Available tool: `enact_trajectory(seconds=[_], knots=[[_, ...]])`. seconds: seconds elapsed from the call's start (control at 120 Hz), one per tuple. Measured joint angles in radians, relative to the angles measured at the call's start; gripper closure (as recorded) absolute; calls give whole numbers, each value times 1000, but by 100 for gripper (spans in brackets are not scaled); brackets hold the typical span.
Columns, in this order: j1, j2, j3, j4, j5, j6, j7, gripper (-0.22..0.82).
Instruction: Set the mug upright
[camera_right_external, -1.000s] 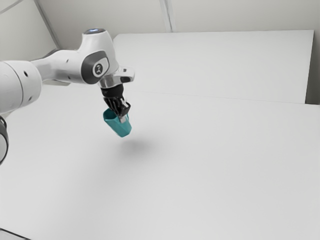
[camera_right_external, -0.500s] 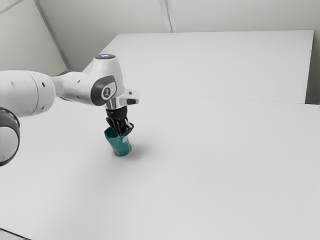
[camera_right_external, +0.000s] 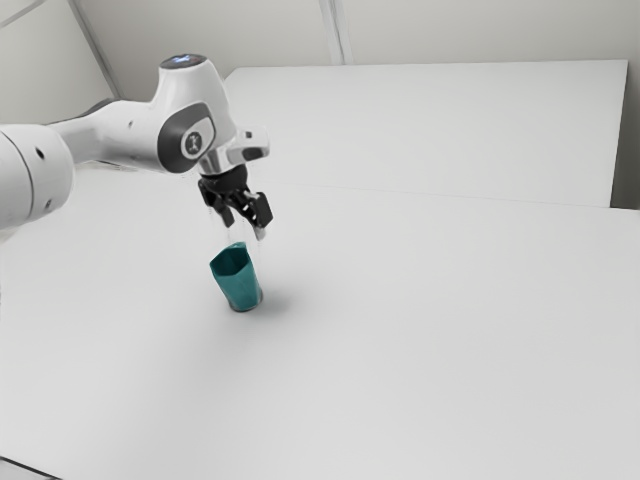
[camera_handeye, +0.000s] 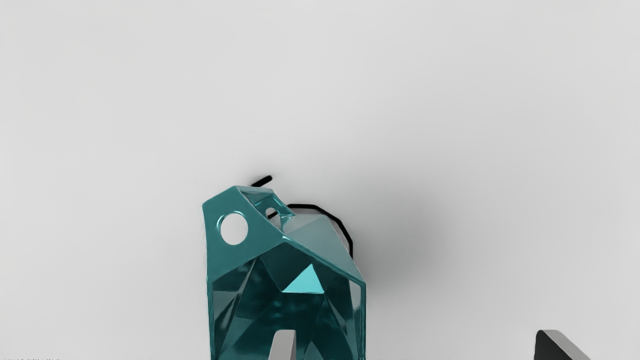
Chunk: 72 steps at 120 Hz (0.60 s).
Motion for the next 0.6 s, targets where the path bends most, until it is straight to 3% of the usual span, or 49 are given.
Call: enact_trajectory(seconds=[0.217,0.6], knots=[[0,-14,-2,198,-22,-177,-29,3],[-4,-80,-5,215,-31,-304,-53,1]])
